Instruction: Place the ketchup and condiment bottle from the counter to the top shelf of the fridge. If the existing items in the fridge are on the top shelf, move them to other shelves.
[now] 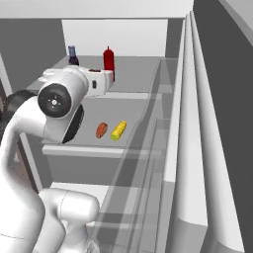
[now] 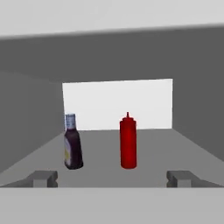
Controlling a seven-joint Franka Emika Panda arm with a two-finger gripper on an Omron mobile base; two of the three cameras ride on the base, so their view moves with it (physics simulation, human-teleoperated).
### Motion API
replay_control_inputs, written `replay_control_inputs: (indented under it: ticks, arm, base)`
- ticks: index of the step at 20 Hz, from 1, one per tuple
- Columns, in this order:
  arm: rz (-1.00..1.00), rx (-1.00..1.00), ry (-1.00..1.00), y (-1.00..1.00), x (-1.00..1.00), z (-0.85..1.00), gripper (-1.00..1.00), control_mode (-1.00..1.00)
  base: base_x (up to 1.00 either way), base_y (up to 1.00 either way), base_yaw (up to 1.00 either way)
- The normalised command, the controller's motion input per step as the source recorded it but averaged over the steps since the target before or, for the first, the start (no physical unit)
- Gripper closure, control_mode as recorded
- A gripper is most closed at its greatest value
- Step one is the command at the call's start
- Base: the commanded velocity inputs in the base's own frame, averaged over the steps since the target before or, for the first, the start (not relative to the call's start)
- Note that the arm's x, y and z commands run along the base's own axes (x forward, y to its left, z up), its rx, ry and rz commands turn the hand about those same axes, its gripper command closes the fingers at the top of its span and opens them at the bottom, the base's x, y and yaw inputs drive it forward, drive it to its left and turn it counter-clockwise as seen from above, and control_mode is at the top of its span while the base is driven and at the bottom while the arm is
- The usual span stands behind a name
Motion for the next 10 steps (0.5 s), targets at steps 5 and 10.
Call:
replay_control_inputs:
  ticks: [5, 10]
  arm:
    - [0.27, -0.14, 0.00, 0.68, -1.00, 0.55, -1.00, -1.00]
    - [0.29, -0.08, -0.05, 0.42, -1.00, 0.23, -1.00, -1.00]
  base:
    - [0.00, 0.00, 0.00]
    - [0.00, 0.00, 0.00]
